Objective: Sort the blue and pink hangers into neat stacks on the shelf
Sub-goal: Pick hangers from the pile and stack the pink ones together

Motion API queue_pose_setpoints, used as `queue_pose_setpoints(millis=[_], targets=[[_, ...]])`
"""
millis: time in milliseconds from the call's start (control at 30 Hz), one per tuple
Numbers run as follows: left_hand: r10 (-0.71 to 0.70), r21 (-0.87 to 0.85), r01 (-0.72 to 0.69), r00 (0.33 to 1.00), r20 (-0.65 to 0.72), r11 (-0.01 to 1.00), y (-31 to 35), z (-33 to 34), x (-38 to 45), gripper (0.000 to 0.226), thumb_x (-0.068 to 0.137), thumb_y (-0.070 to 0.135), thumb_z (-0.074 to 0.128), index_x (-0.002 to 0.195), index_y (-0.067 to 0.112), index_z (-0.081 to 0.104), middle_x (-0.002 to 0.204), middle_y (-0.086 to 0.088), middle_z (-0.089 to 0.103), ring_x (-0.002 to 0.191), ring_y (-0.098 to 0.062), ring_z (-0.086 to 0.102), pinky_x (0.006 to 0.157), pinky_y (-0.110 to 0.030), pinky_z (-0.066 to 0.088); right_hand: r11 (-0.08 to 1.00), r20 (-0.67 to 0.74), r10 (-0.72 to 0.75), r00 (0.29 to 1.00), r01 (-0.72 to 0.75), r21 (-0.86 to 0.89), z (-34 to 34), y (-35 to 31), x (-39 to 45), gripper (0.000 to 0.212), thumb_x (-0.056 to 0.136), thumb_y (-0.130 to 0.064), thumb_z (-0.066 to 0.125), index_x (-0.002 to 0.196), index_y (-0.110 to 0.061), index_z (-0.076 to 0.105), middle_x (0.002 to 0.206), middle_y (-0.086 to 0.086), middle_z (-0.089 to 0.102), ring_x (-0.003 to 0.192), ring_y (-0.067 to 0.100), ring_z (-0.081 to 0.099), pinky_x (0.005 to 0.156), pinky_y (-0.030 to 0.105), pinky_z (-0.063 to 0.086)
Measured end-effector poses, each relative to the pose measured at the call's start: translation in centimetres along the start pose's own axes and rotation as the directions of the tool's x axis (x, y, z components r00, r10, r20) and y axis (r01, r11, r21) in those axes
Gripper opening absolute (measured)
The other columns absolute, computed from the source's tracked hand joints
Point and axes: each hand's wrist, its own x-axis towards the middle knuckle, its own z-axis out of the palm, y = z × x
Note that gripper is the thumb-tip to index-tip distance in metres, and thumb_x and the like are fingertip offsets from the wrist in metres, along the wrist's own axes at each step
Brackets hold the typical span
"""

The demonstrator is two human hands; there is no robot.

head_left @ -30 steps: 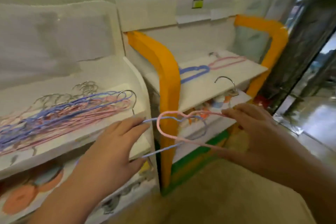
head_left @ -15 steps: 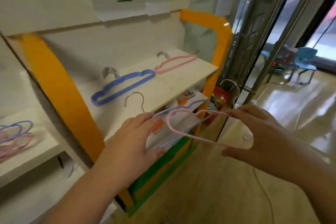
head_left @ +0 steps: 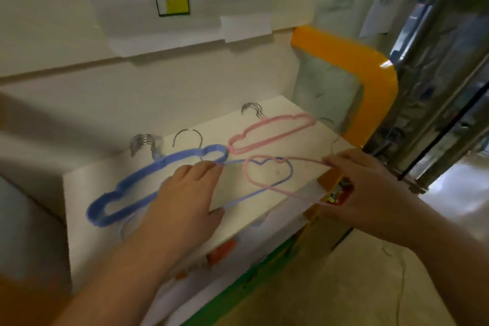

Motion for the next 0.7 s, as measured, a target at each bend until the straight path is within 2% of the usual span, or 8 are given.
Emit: queue_pose_setpoints(millis=[100, 167, 267, 333, 400, 500, 633, 700], targets=[[-0.077, 0.053, 0.079, 0.997, -0.03, 0.995, -1.6, 0.1, 2.6, 0.074, 0.079, 0.043, 0.069, 0.144, 0.027, 0.039, 0.145, 0.007, 0.043, 0.128, -0.023, 0.044, 0.104, -0.038, 0.038, 0.996, 0.045, -0.092, 0.995, 0.092, 0.005, 0.6, 2.2, 6.6, 0.093, 0.064, -0.07, 0.072, 0.141, -0.034, 0.034, 0.137, -0.018, 0.031, 0.127, 0.007, 0.03, 0.102, 0.028, 0.037], [-0.109, 0.074, 0.111, 0.994, -0.032, 0.991, -3.0, 0.2, 4.0, 0.072, 0.078, 0.044, 0.071, 0.141, 0.028, 0.042, 0.144, 0.008, 0.043, 0.126, -0.022, 0.045, 0.103, -0.035, 0.038, 0.984, 0.015, -0.179, 0.984, 0.178, 0.015, 1.0, 3.3, 11.0, 0.094, 0.061, -0.068, 0.075, 0.139, -0.029, 0.04, 0.136, -0.012, 0.037, 0.129, 0.012, 0.033, 0.104, 0.03, 0.035], [-0.205, 0.038, 0.204, 0.978, 0.026, 0.978, -5.7, 0.3, 5.5, 0.075, 0.077, 0.042, 0.075, 0.142, 0.03, 0.041, 0.145, 0.011, 0.039, 0.13, -0.017, 0.04, 0.106, -0.027, 0.031, 0.96, 0.047, -0.281, 0.958, 0.281, 0.011, 1.2, 4.2, 17.2, 0.093, 0.061, -0.072, 0.071, 0.138, -0.036, 0.034, 0.129, -0.019, 0.032, 0.122, 0.008, 0.032, 0.103, 0.029, 0.033], [-0.278, 0.055, 0.274, 0.958, 0.074, 0.96, -7.5, 0.5, 6.0, 0.082, 0.075, 0.046, 0.076, 0.145, 0.027, 0.038, 0.149, 0.01, 0.036, 0.134, -0.013, 0.036, 0.108, -0.022, 0.026, 0.944, 0.096, -0.328, 0.94, 0.33, -0.009, 1.7, 4.9, 20.6, 0.093, 0.059, -0.081, 0.062, 0.137, -0.043, 0.028, 0.126, -0.023, 0.03, 0.118, 0.006, 0.034, 0.103, 0.037, 0.039], [-0.327, 0.049, 0.323, 0.937, 0.126, 0.945, -9.0, 0.7, 5.9, 0.084, 0.073, 0.047, 0.078, 0.145, 0.024, 0.04, 0.148, 0.007, 0.037, 0.135, -0.011, 0.035, 0.108, -0.017, 0.022, 0.925, 0.137, -0.375, 0.917, 0.379, -0.006, 2.3, 5.5, 23.5, 0.098, 0.056, -0.083, 0.058, 0.14, -0.042, 0.028, 0.13, -0.023, 0.031, 0.124, 0.007, 0.034, 0.101, 0.044, 0.042], [-0.396, 0.043, 0.394, 0.905, 0.158, 0.918, -10.1, 1.1, 5.6, 0.085, 0.069, 0.044, 0.082, 0.143, 0.02, 0.045, 0.147, 0.003, 0.041, 0.134, -0.013, 0.038, 0.108, -0.015, 0.02, 0.894, 0.205, -0.443, 0.873, 0.447, 0.031, 3.3, 5.8, 26.5, 0.098, 0.059, -0.07, 0.073, 0.142, -0.036, 0.034, 0.133, -0.02, 0.032, 0.127, 0.007, 0.029, 0.101, 0.036, 0.039], [-0.444, -0.001, 0.453, 0.874, 0.198, 0.891, -10.1, 1.6, 5.4, 0.093, 0.062, 0.066, 0.056, 0.14, 0.015, 0.048, 0.147, -0.002, 0.042, 0.134, -0.019, 0.041, 0.109, -0.014, 0.02, 0.865, 0.265, -0.49, 0.83, 0.5, 0.035, 4.4, 6.7, 28.8, 0.099, 0.06, -0.063, 0.079, 0.143, -0.031, 0.036, 0.131, -0.018, 0.032, 0.126, 0.009, 0.029, 0.103, 0.033, 0.037], [-0.423, -0.026, 0.437, 0.884, 0.2, 0.899, -10.4, 1.8, 5.5, 0.093, 0.062, 0.066, 0.054, 0.138, 0.013, 0.051, 0.145, -0.003, 0.044, 0.132, -0.018, 0.042, 0.108, -0.009, 0.017, 0.864, 0.303, -0.484, 0.821, 0.503, 0.016, 4.7, 7.4, 29.6, 0.101, 0.058, -0.064, 0.079, 0.143, -0.031, 0.035, 0.13, -0.016, 0.032, 0.125, 0.01, 0.029, 0.104, 0.034, 0.037]])
